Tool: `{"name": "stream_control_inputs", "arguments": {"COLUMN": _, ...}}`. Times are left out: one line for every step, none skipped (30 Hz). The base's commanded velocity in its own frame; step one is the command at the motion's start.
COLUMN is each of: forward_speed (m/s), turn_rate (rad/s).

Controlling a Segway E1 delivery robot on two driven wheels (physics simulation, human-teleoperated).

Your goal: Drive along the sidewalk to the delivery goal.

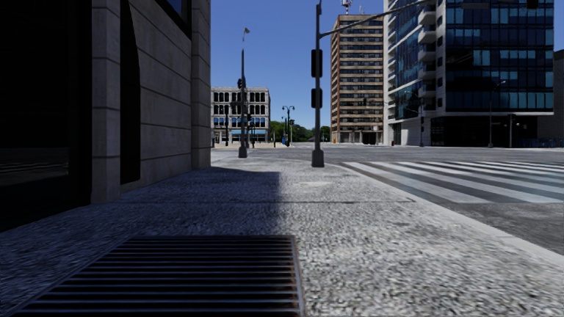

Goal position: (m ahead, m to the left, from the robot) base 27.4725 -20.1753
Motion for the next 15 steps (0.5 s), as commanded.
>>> {"name": "stream_control_inputs", "arguments": {"forward_speed": 2.00, "turn_rate": 0.00}}
{"name": "stream_control_inputs", "arguments": {"forward_speed": 2.00, "turn_rate": 0.00}}
{"name": "stream_control_inputs", "arguments": {"forward_speed": 2.00, "turn_rate": 0.00}}
{"name": "stream_control_inputs", "arguments": {"forward_speed": 2.00, "turn_rate": 0.00}}
{"name": "stream_control_inputs", "arguments": {"forward_speed": 2.00, "turn_rate": 0.00}}
{"name": "stream_control_inputs", "arguments": {"forward_speed": 2.00, "turn_rate": 0.00}}
{"name": "stream_control_inputs", "arguments": {"forward_speed": 2.00, "turn_rate": 0.00}}
{"name": "stream_control_inputs", "arguments": {"forward_speed": 2.00, "turn_rate": 0.00}}
{"name": "stream_control_inputs", "arguments": {"forward_speed": 2.00, "turn_rate": 0.00}}
{"name": "stream_control_inputs", "arguments": {"forward_speed": 2.00, "turn_rate": 0.00}}
{"name": "stream_control_inputs", "arguments": {"forward_speed": 2.00, "turn_rate": 0.00}}
{"name": "stream_control_inputs", "arguments": {"forward_speed": 2.00, "turn_rate": 0.00}}
{"name": "stream_control_inputs", "arguments": {"forward_speed": 2.00, "turn_rate": 0.00}}
{"name": "stream_control_inputs", "arguments": {"forward_speed": 2.00, "turn_rate": 0.00}}
{"name": "stream_control_inputs", "arguments": {"forward_speed": 2.00, "turn_rate": 0.00}}
